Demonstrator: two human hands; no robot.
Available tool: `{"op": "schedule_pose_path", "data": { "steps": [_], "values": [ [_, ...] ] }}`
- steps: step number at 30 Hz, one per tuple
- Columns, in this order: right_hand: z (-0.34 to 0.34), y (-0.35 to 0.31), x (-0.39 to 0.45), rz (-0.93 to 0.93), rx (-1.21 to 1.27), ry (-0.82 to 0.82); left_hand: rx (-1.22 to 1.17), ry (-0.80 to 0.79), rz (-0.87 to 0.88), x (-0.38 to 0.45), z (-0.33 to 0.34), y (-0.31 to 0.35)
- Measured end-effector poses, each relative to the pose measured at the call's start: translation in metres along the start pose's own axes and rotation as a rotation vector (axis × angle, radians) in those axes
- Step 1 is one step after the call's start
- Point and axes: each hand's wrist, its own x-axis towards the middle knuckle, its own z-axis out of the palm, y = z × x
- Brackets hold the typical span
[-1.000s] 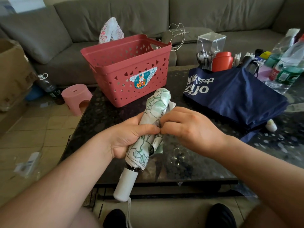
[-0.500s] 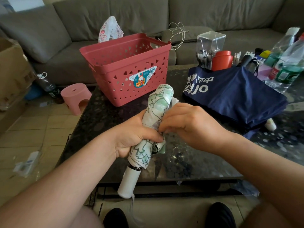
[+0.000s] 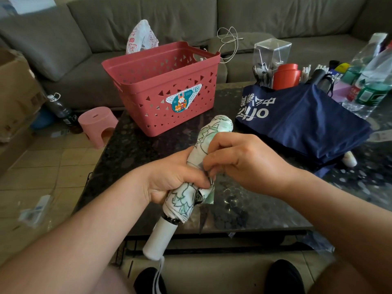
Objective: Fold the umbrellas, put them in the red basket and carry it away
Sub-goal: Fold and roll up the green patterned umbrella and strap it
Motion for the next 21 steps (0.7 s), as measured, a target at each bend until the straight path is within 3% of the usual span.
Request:
{"op": "schedule_pose_path", "data": {
  "steps": [6,10,13,16,18,21],
  "values": [
    [-0.005,0.001,0.005,0.362,0.162,-0.044,0.198,0.038,0.066,0.006,0.009,-0.005],
    [-0.006,0.001,0.010,0.353,0.086,-0.095,0.226,0.099,0.092,0.010,0.012,-0.006],
    [-0.007,0.004,0.010,0.322,0.038,0.011,0.028,0.099,0.112,0.011,0.010,-0.006],
    [-0.012,0.011,0.006,0.304,-0.084,0.330,-0.265,0.093,0.146,0.012,0.006,-0.004],
    [-0.015,0.011,0.003,0.417,-0.014,0.459,-0.360,0.144,0.152,0.014,0.006,-0.004],
    [-0.002,0.005,-0.001,0.735,0.374,0.275,-0.489,0.234,0.171,0.020,0.006,-0.009]
  ]
}}
